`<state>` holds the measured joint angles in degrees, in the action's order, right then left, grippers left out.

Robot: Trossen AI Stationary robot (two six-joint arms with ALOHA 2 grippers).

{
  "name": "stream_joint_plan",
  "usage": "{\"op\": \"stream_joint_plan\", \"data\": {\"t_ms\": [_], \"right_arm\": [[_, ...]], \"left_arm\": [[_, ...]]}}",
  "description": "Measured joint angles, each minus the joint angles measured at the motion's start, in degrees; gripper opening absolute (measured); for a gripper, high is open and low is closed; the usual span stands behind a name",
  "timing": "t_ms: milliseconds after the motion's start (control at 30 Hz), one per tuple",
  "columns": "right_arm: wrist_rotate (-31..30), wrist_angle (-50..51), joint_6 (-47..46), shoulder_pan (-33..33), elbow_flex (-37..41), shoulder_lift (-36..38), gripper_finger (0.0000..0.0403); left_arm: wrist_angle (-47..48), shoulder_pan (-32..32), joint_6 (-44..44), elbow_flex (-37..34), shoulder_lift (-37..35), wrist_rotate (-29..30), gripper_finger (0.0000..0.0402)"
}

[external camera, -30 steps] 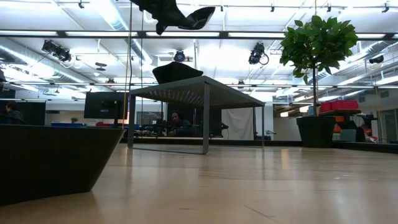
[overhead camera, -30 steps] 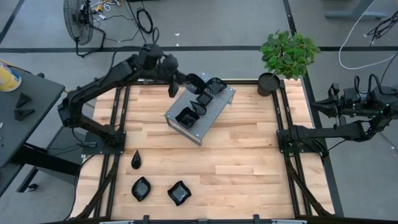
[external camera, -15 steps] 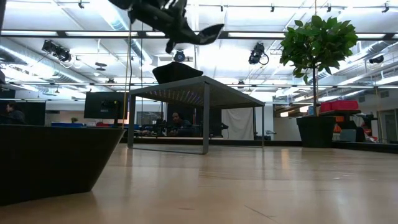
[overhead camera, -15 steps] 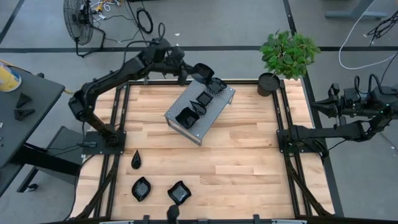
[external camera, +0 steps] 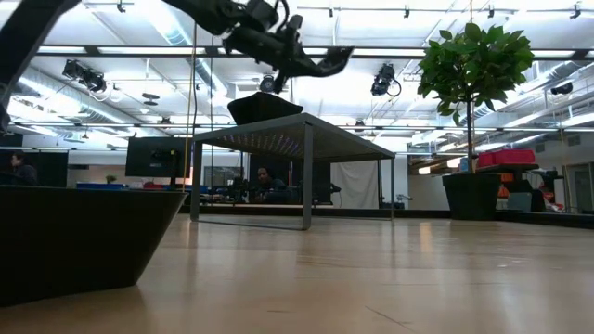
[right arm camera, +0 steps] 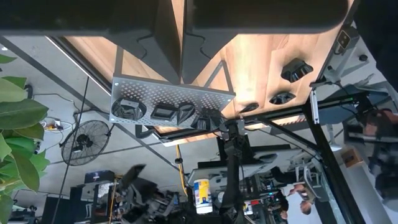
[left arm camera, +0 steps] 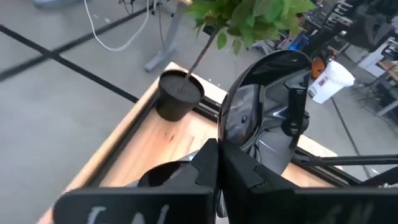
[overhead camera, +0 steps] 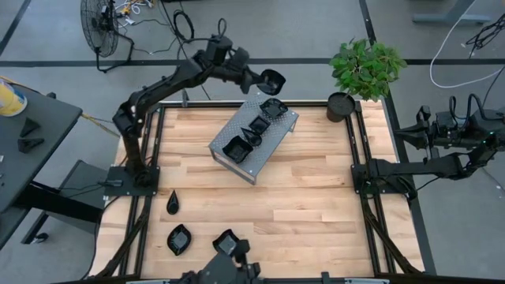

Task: Pick & Place Mini shaped plates
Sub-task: Stack the black leaf shaped plate on top of the black leaf shaped plate on the shelf

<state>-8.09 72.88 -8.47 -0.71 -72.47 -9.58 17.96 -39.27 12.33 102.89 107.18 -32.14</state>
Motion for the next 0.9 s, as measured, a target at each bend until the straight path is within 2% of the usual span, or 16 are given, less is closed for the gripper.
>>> {"op": "stream_joint_plan", "data": {"t_ms": [200,333,733,900], "right_arm": [[0.0,0.0,0.0,0.0,0.0,0.0,0.002],[0.0,0.0,0.0,0.0,0.0,0.0,0.002],[0.0,0.0,0.0,0.0,0.0,0.0,0.002],[0.0,0.0,0.0,0.0,0.0,0.0,0.002]], "left_arm": [[0.2,-0.2,2.1,0.5,4.5,-1.7,0.0006],[0.4,-0.2,3.7,0.5,6.9,-2.9,0.0014],[1.2,-0.2,3.6,0.5,12.3,-3.8,0.0008],[1.7,-0.1,3.6,0.5,13.5,-3.8,0.0018]]}}
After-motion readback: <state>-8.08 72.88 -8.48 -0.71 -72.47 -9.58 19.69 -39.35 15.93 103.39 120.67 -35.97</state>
